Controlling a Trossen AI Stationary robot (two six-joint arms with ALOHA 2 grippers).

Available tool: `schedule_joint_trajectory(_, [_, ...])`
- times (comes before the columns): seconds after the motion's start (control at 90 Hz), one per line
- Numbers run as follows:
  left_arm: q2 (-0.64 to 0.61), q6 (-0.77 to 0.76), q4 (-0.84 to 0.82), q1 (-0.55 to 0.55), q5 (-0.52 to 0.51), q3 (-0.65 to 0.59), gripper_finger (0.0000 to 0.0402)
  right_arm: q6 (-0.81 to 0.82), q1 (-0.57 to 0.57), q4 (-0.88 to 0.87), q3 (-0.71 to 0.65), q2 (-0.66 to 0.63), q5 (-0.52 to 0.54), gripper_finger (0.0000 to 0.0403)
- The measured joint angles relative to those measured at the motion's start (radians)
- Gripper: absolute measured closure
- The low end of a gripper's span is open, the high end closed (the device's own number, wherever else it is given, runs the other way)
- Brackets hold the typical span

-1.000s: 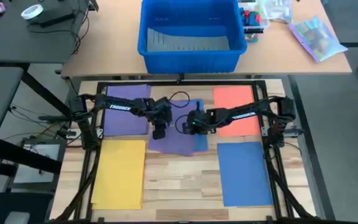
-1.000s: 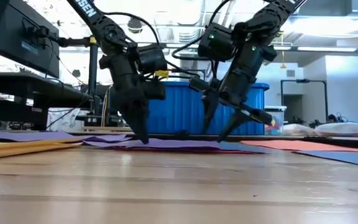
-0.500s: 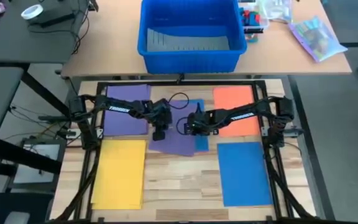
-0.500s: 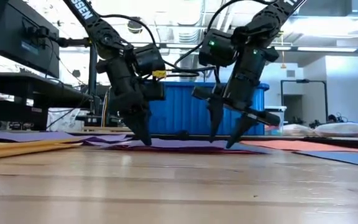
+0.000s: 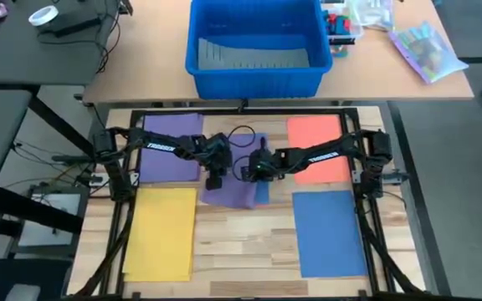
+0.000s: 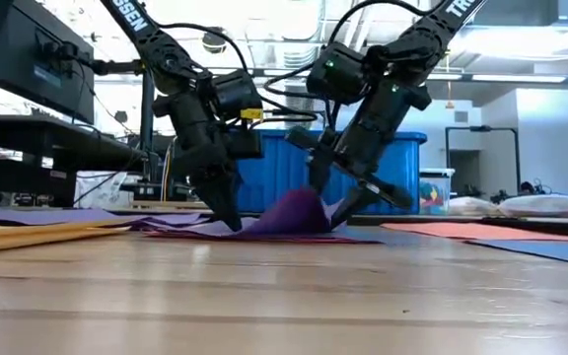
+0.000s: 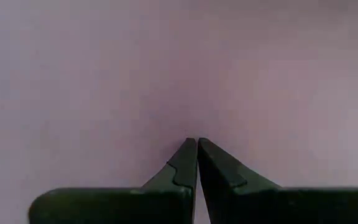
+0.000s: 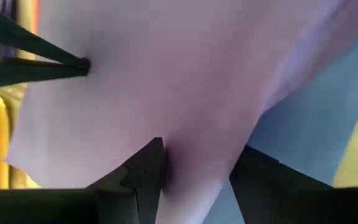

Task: Organize paper
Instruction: Stack the purple colored paper on top of the other purple colored papers

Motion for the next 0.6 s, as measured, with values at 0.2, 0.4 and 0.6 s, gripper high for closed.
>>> schedule_joint_trajectory(0.2, [0.0, -0.002, 0.0, 0.0, 0.0, 0.0, 0.0402, -0.075, 0.006, 0.093, 0.0, -0.062, -0.015, 0.0243])
schedule_joint_trajectory(0.4, [0.0, 0.0, 0.001, 0.0, 0.0, 0.0, 0.0402, -0.107, 0.002, 0.11, 0.004, -0.056, -0.009, 0.0243])
schedule_joint_trajectory(0.6, [0.0, -0.002, 0.003, 0.0, 0.0, 0.0, 0.0402, -0.018, -0.019, 0.101, 0.002, -0.003, 0.001, 0.0243])
